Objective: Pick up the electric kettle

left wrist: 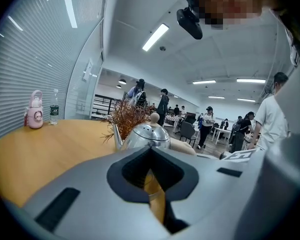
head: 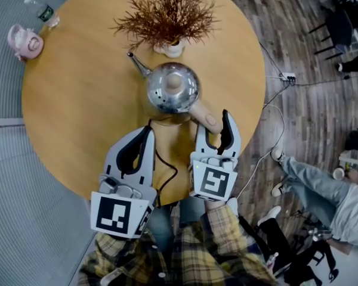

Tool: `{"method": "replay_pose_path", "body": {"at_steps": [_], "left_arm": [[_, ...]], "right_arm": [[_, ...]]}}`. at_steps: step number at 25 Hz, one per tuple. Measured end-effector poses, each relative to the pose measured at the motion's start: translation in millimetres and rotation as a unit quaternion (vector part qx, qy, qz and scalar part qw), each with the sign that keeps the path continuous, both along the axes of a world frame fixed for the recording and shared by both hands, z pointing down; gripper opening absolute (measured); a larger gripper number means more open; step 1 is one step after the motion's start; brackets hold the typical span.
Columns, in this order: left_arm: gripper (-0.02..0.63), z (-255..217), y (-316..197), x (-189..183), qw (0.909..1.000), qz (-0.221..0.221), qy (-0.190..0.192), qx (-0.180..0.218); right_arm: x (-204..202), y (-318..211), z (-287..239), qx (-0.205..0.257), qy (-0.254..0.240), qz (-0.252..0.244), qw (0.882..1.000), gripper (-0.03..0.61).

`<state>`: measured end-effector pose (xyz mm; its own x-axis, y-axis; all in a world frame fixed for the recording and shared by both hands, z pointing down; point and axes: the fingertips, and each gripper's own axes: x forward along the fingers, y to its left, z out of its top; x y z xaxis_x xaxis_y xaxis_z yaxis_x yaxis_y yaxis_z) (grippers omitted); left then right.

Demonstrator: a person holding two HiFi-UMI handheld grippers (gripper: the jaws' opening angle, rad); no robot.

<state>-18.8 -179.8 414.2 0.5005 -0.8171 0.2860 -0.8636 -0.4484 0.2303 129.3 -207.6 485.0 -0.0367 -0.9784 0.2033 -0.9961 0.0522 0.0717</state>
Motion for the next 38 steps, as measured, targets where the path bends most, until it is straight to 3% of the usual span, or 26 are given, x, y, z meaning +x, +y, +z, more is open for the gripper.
{"method": "replay_pose_path", "body": {"at_steps": [10,14,18,22,38], "left_arm": [[0.002,11.2,-4.8,-7.3,0.9999,-0.01,0.002,-0.005],[0.002,12.9,-6.1,-8.0,0.9999,-0.012,0.002,-0.008],[0.002,12.8,-8.0,-9.2,0.9998,-0.014,0.002,-0.01],[0.002,11.3,-10.9,-11.3,0.9998,-0.02,0.003,-0.009],[0.002,-2.1,-19.9,-19.1,0.9991,-0.042,-0.002,0.001]], "right_arm": [[14.1,-23.2,6.0,0.005,-0.015,0.031,0.999,0.196],[13.8,-35.0,7.1,0.003,-0.011,0.028,1.0,0.154],[11.4,-40.7,5.6,0.006,-0.004,0.034,0.999,0.072],[13.3,-44.5,4.0,0.008,-0.011,0.045,0.999,0.041],[17.6,-53.6,-7.0,0.029,-0.042,0.027,0.998,0.031]]}}
